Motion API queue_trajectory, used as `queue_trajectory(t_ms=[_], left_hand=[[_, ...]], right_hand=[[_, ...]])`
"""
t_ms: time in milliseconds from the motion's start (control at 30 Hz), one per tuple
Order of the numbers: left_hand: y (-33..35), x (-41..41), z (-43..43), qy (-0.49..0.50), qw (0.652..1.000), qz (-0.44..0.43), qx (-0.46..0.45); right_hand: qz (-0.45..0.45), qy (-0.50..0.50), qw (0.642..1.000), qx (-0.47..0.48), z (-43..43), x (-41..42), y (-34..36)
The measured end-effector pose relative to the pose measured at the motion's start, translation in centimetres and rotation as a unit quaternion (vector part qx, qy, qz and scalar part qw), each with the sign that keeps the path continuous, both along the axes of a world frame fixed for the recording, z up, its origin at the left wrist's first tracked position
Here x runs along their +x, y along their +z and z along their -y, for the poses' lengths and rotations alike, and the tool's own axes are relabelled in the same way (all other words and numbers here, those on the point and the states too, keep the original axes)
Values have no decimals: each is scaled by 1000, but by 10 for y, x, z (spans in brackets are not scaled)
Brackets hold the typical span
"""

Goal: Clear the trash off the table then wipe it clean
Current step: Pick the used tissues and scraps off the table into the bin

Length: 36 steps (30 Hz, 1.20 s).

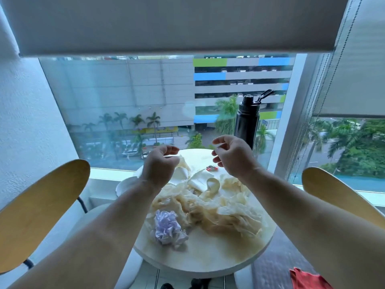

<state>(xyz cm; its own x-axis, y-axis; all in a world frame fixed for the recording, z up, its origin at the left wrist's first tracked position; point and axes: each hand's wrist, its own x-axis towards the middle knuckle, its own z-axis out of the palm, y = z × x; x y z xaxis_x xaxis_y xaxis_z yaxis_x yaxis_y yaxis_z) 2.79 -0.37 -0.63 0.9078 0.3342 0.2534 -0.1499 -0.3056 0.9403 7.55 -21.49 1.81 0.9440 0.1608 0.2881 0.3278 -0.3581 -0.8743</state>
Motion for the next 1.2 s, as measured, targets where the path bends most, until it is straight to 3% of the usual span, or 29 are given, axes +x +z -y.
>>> queue_trajectory(t_ms=[100,267,500,800,1000,1200], left_hand=[[-7,14,-9,-36,983,-65,170],[-6,41,-23,-101,889,-174,412],[-13,87,-33,-209,804,-277,483],[-26,108,-29,-176,814,-244,497],[-16,102,-34,-162,819,-247,492],[-4,87,-46,-122,869,-209,432]], right_hand=[[9,-21,1000,-19,6,17,-6],[-17,-56,996,-71,11,33,-21],[-71,-20,982,-173,10,35,-33],[-143,31,928,-344,-10,31,-42],[-190,28,917,-349,-16,41,-39],[-149,-23,948,-280,-21,72,-49]])
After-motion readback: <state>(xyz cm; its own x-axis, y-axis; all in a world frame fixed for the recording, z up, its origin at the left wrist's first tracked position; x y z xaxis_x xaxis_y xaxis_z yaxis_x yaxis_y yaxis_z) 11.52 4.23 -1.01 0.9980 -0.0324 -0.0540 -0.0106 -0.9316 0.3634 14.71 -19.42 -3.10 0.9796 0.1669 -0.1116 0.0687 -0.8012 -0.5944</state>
